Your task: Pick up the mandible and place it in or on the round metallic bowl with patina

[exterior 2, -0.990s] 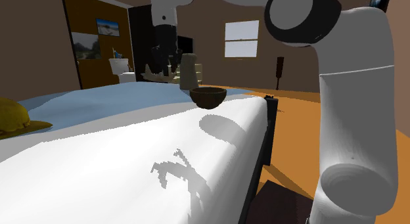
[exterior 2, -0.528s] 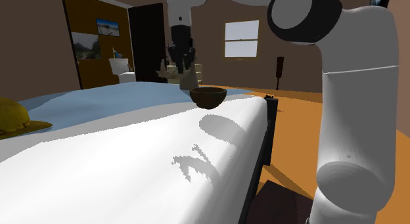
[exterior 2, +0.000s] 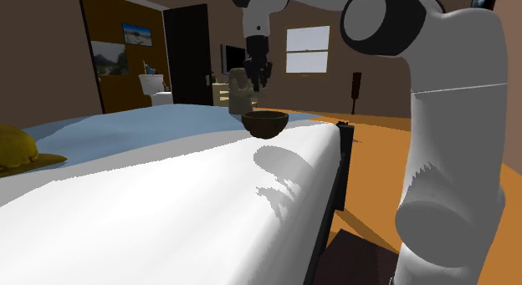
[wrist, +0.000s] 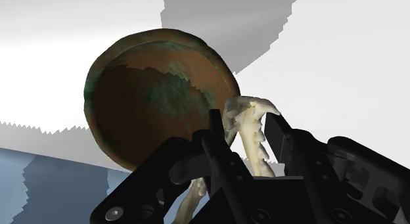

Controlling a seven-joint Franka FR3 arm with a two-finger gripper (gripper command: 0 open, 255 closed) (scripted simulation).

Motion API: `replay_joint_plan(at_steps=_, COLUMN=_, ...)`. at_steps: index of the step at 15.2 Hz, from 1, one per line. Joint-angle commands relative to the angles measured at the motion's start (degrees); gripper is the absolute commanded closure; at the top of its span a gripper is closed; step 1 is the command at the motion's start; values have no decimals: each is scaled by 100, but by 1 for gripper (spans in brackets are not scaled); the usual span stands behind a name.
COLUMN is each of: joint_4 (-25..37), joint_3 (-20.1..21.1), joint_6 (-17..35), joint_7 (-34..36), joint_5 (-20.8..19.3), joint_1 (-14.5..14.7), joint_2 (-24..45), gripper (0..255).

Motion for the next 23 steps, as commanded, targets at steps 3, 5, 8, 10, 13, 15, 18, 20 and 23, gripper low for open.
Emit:
replay_joint_plan(at_steps=3, joint_4=280, joint_3=-212, joint_6=-71, joint_7=-541, joint_5=15, joint_1=-327, joint_2=204, gripper=255)
replay_joint_plan(at_steps=5, joint_4=223, joint_3=-265, joint_6=6, joint_7=-685, joint_5=16, joint_1=-418, joint_2=223, gripper=255)
replay_joint_plan(at_steps=8, joint_4=-214, joint_3=-261, joint_6=306, joint_7=-673, joint_5=1, joint_1=-404, joint_2=86, gripper=255)
replay_joint_plan(at_steps=10, joint_4=-480, joint_3=-259, joint_6=496, joint_7=-666, joint_5=-7, joint_1=-396, joint_2=10, gripper=255)
replay_joint_plan(at_steps=13, joint_4=-848, joint_3=-256, joint_6=769, joint_7=-656, joint_5=-17, joint_1=-387, joint_2=-85, gripper=255)
replay_joint_plan(at_steps=15, joint_4=-1075, joint_3=-254, joint_6=945, joint_7=-650, joint_5=-23, joint_1=-383, joint_2=-137, gripper=255)
replay_joint_plan(at_steps=18, joint_4=-1336, joint_3=-252, joint_6=1153, joint_7=-644, joint_5=-28, joint_1=-378, joint_2=-191, gripper=255)
replay_joint_plan(at_steps=20, joint_4=-1334, joint_3=-252, joint_6=1152, joint_7=-644, joint_5=-28, joint_1=-378, joint_2=-189, gripper=255)
replay_joint_plan(at_steps=23, joint_4=-1334, joint_3=-252, joint_6=1152, joint_7=-644, joint_5=-28, joint_1=-378, joint_2=-189, gripper=255)
